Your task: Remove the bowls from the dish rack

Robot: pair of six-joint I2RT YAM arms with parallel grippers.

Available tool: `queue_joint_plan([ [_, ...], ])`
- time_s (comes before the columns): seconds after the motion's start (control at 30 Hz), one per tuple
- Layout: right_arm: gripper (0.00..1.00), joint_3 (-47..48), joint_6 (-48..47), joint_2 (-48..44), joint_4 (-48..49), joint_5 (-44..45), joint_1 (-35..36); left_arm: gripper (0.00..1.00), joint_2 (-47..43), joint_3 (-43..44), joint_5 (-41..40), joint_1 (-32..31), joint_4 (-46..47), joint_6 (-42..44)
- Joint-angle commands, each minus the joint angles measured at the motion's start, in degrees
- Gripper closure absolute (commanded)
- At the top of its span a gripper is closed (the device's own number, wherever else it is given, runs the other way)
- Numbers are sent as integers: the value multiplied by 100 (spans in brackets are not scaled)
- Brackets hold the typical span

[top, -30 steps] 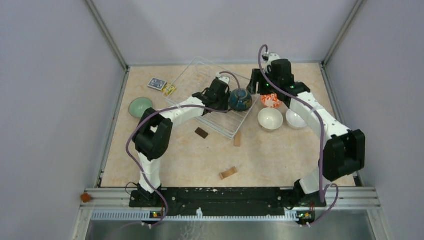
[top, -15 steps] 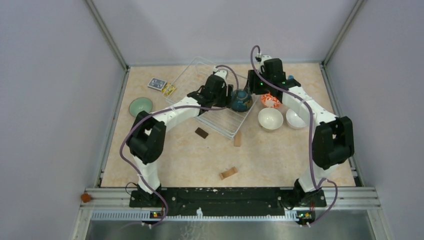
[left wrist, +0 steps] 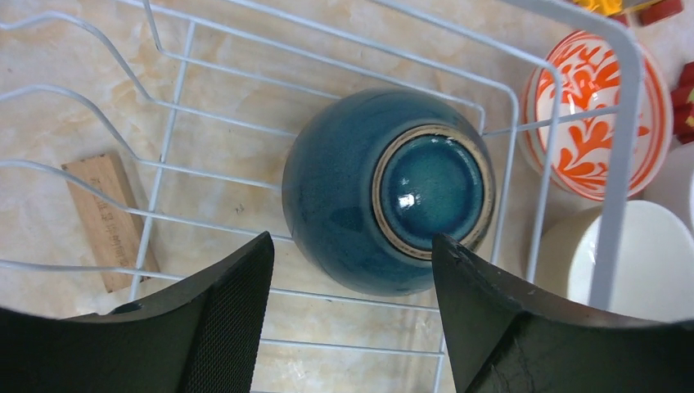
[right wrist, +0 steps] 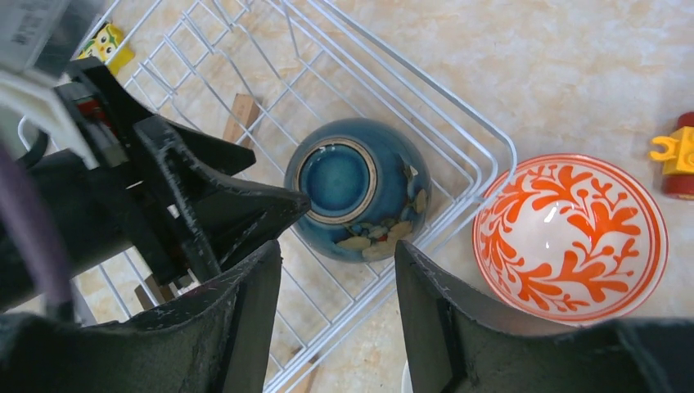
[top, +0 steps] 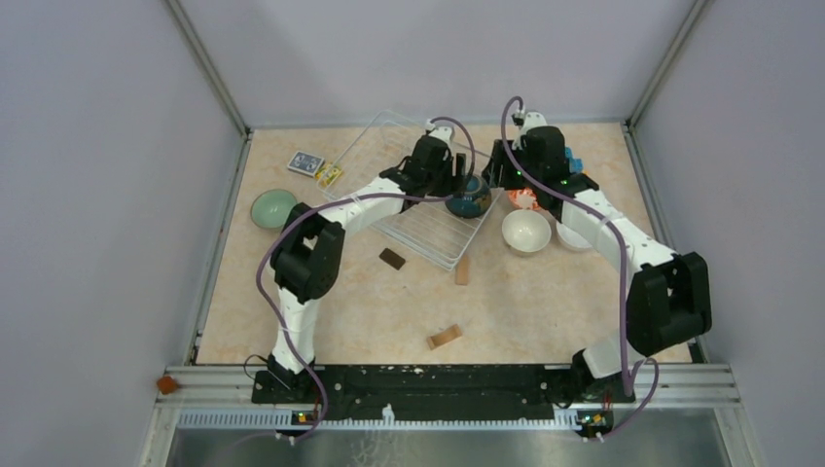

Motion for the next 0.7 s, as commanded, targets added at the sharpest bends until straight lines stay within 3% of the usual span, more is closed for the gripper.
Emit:
queue_joint_plan([
  [0.0,47,-275,152,-521,623,139,20,26,194,209,-26,35,95,-65],
  [0.17,46,-341,135,-571,650,-48,16,33,239,38,-133,38,48,-138],
  [0.33,42,-256,56,-418,517,-126,21,49,28,-323,-172,51,7,-179],
  [0.67,41,1070,-422,951,-554,-428,20,55,-247,-996,-18,47,189,-223],
])
